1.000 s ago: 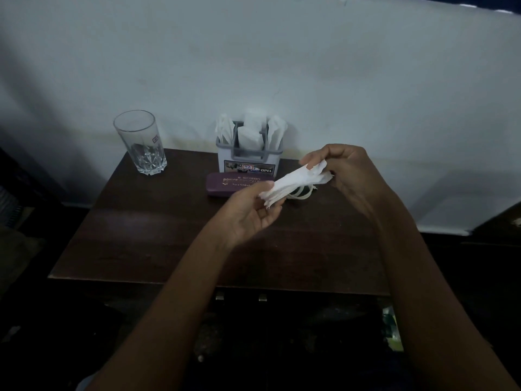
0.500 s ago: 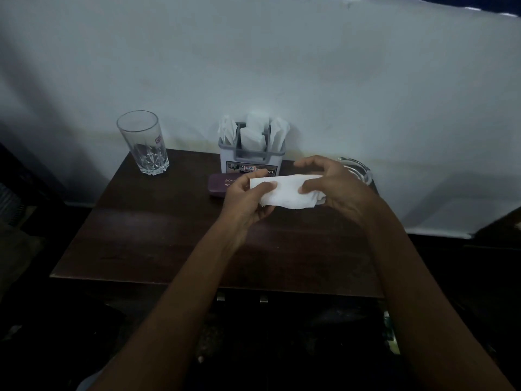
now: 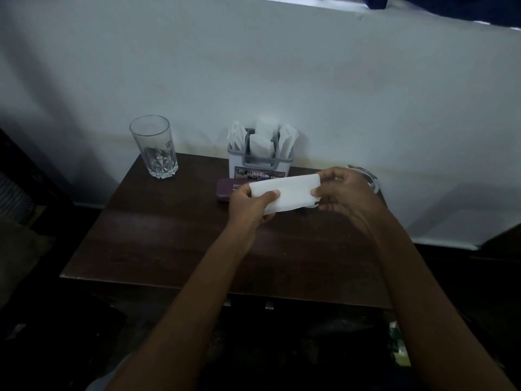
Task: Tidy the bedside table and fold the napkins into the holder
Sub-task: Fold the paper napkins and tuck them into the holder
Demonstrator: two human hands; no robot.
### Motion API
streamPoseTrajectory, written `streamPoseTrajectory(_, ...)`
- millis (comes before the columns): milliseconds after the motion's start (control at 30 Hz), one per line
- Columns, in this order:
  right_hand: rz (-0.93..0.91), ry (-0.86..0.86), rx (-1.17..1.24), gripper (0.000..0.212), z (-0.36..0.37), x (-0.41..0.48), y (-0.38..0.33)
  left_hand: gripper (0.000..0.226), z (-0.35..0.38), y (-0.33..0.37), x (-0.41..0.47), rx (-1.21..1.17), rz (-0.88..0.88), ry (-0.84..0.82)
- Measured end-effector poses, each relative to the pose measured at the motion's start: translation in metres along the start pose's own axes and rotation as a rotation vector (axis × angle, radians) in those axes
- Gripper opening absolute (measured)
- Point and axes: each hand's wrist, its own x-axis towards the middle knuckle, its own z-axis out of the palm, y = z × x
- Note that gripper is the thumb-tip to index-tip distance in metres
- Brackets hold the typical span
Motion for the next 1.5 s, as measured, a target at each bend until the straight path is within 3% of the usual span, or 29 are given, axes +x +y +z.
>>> streamPoseTrajectory(167,-0.099,0.104,0.071,0.017,0.012,-0.003,0.007,0.029,-0.008,0.003,0.006,-0.009,0.019,0.08)
streamPoseTrajectory(367,-0.227,0.335,0.112,0.025,0.027,0.0,0.021,0.035,-0.029,0.012,0.013,-0.245,0.011,0.308)
streamPoseTrajectory(467,-0.313,0.443,-0.061,0.02,0.041,0.022,0.01,0.034,-0.043,0.017,0.015,-0.247,0.03,0.346)
streamPoseTrajectory(567,-0.508,0.495,-0.442,0.012,0.056,0.048,-0.019,0.028,-0.058,0.025,0.014,-0.269,0.027,0.346)
streamPoseTrajectory(667,-0.665,0.439,-0.72,0.014,0.069,0.064,-0.049,0.023,-0.07,0.029,0.014,-0.28,0.032,0.331)
streamPoseTrajectory(867,-0.736,0.297,-1.078,0.017,0.082,0.079,-0.062,0.017,-0.076,0.031,0.015,-0.259,0.067,0.336)
streamPoseTrajectory(1133,-0.616,0.078,-1.073,0.02,0.084,0.09,-0.037,0.022,-0.07,0.034,0.008,-0.239,0.068,0.293)
streamPoseTrajectory(1267,-0.651,0.156,-1.013,0.021,0.084,0.088,-0.038,0.021,-0.071,0.035,0.008,-0.258,0.055,0.284)
streamPoseTrajectory(1400,-0.599,0.122,-1.038,0.023,0.081,0.086,-0.036,0.022,-0.069,0.035,0.008,-0.269,0.044,0.276)
streamPoseTrajectory(1500,-0.671,0.197,-0.989,0.021,0.081,0.08,-0.041,0.022,-0.069,0.034,0.009,-0.283,0.047,0.271)
